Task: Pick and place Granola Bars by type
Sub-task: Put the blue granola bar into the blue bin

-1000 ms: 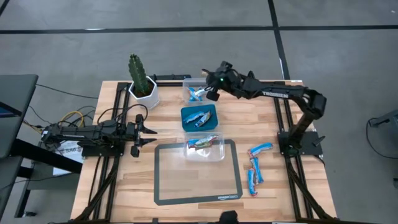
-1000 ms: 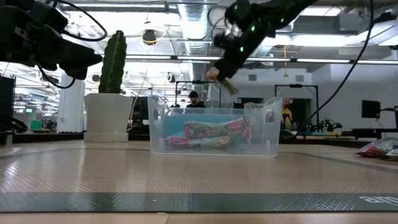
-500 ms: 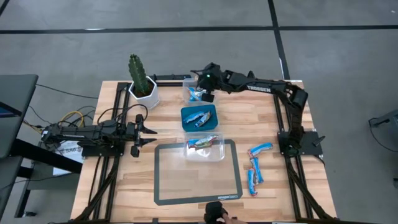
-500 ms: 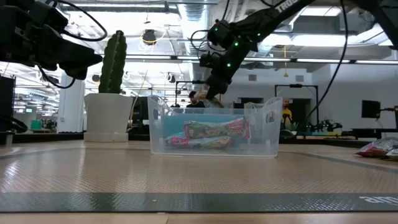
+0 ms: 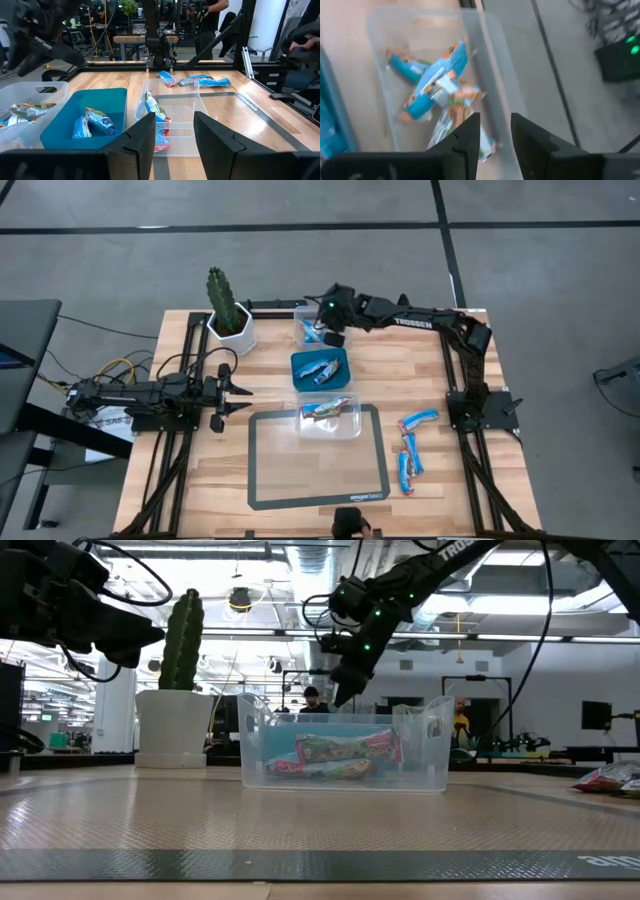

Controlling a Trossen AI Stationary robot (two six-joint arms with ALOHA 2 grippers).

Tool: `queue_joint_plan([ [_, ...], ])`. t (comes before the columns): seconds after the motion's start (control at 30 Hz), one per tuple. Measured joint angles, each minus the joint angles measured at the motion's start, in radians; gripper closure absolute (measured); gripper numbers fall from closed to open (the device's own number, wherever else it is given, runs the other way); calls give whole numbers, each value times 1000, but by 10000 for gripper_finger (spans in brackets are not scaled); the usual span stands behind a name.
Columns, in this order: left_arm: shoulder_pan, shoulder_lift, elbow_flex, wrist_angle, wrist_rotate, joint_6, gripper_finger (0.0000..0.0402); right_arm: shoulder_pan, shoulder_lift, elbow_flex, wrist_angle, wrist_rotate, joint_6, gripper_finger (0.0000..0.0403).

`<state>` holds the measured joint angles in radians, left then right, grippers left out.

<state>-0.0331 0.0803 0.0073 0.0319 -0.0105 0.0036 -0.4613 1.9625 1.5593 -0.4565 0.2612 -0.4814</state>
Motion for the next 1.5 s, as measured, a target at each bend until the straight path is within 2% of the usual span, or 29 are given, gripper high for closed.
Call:
queue_joint_plan([
  [0.2, 0, 0, 0, 0, 0, -4, 273, 17, -4, 0, -95, 3, 87, 300],
  [0.57, 0, 0, 0, 0, 0, -6, 273, 58, -93, -2, -287, 17, 236, 300],
  [0.93, 0, 0, 0, 0, 0, -7, 273, 189, -240, -192, -295, 145, 443, 300],
  [1.27, 0, 0, 0, 0, 0, -3, 273, 361, -398, -378, -369, 229, 801, 301],
  [1.5, 0, 0, 0, 0, 0, -3, 273, 504, -444, -436, -535, 249, 1109, 301],
])
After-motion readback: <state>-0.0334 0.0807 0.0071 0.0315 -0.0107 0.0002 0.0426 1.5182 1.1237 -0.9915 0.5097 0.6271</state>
